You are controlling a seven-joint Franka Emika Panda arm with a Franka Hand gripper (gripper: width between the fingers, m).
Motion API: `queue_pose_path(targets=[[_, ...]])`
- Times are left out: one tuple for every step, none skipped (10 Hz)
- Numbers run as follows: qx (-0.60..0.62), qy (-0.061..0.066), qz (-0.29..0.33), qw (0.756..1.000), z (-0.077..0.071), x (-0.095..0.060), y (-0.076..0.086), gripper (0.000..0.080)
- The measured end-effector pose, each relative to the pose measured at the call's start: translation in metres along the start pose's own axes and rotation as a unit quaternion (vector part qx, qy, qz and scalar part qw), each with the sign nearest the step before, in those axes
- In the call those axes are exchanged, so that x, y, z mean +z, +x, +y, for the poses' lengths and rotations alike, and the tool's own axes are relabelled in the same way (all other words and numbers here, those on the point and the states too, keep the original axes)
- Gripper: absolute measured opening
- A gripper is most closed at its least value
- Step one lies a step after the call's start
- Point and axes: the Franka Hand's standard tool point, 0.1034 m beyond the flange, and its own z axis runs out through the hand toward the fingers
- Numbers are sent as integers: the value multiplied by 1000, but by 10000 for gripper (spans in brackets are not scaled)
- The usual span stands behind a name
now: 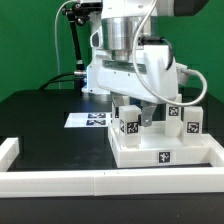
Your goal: Assemble square table
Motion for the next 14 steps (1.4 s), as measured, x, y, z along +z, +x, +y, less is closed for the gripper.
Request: queue_pose_path(targets=[[-47,0,1,999,1,1,0,647],[-100,-1,1,995,3,2,0,647],[-126,-2,1,992,3,2,0,649],[-156,-2,1,988,3,2,0,649],[-186,-2,1,983,3,2,0,649],[-204,-2,1,979,3,2,0,649],[-255,-6,1,967,3,2,-1,649],[-290,-7,1,957,2,1,-1,649],[-333,-8,2,943,1,0,1,649],[-366,-7,2,931,1,-1,2,649],[-394,-7,4,919,1,-1,4,649],[-424,-8,4,906,1,0,3,649],[-438,-9,3,899,1,0,2,649],[-466,-12,4,885,2,0,3,619]])
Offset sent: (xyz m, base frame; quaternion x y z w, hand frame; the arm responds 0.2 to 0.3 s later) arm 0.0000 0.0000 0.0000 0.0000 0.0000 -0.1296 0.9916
